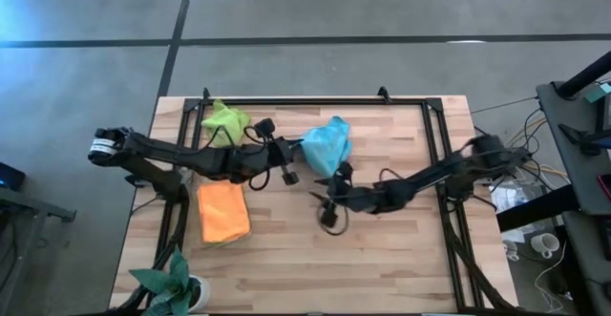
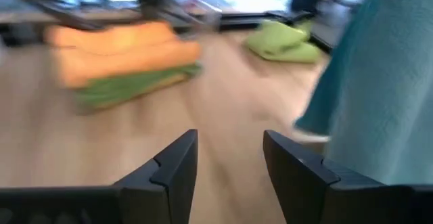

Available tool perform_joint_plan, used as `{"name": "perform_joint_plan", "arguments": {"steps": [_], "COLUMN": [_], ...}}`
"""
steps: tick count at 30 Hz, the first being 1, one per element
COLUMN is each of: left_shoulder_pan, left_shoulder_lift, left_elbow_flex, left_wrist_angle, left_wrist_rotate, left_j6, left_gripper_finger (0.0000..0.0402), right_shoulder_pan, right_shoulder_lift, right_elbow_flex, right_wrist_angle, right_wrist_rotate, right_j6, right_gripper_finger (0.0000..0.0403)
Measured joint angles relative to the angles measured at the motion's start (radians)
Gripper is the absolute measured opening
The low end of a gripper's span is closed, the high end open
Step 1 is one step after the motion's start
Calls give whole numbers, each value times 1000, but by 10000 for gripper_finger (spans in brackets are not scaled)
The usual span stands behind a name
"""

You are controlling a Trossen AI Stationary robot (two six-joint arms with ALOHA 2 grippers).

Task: Fold microfiber towels
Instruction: Fold the blue microfiber towel on the table

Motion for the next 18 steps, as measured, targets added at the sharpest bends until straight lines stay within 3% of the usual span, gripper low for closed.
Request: {"name": "perform_joint_plan", "arguments": {"steps": [6, 9, 12, 18], "left_shoulder_pan": [-4, -4, -4, -11], "left_shoulder_lift": [-4, -11, -25, -54], "left_elbow_flex": [1, -2, -1, -6], "left_wrist_angle": [-17, -63, -141, -242], "left_wrist_rotate": [11, 8, 2, 3], "left_j6": [-3, -32, -66, -79], "left_gripper_finger": [0, 0, 0, 0], "right_shoulder_pan": [-84, -99, -96, -96], "right_shoulder_lift": [254, 310, 295, 174], "right_elbow_flex": [200, 282, 347, 432], "right_wrist_angle": [-11, -170, -547, -1377], "right_wrist_rotate": [149, 294, 392, 474], "right_j6": [59, 120, 262, 694], "right_gripper_finger": [166, 166, 166, 166]}}
